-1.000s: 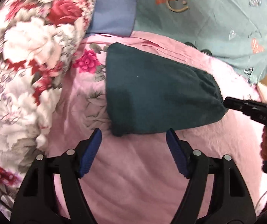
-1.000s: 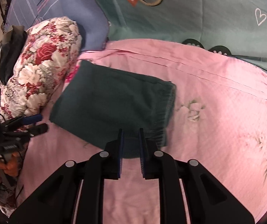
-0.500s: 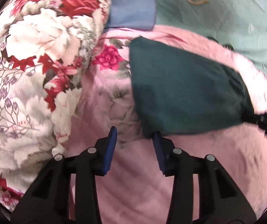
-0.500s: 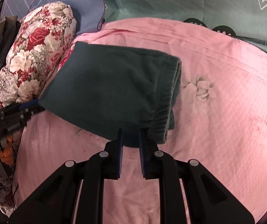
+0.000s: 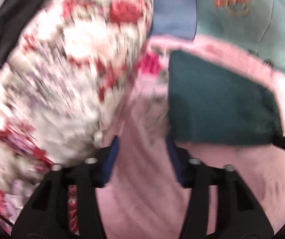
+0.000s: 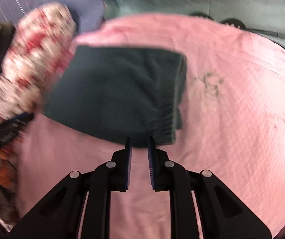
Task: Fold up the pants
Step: 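Open both grippers to release the folded pants on the sheet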
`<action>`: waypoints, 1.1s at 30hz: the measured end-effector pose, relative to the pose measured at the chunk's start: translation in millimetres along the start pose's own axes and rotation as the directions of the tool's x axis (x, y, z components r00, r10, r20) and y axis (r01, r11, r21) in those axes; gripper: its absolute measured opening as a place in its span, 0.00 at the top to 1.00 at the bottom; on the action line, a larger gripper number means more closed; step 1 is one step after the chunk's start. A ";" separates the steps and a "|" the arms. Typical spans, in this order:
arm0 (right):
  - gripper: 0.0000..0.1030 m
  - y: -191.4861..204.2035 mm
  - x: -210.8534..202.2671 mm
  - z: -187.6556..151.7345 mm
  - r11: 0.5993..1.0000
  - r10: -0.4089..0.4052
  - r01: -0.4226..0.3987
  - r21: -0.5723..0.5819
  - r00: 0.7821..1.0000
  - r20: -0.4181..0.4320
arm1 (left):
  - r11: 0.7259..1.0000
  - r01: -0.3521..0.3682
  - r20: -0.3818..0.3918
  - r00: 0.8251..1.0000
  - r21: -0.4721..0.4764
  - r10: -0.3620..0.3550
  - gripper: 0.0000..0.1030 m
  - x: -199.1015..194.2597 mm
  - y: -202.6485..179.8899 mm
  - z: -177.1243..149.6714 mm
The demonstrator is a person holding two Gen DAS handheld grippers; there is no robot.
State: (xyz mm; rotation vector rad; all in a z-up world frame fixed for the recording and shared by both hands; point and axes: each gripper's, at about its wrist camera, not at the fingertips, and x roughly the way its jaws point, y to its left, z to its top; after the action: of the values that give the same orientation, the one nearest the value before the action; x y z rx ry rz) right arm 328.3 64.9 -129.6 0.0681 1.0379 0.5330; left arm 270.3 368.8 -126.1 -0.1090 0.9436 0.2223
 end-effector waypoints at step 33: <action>0.10 69.8 -97.5 9.7 0.966 -0.237 0.248 -0.066 0.961 0.146 | 0.997 0.036 0.058 0.998 0.069 -0.040 0.02 -111.9 -36.5 27.6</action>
State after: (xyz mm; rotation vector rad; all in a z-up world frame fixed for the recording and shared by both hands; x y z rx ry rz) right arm 271.0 83.6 -25.5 -0.0956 0.8735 0.3428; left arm 237.3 322.7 -19.2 -0.0569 0.8883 0.1576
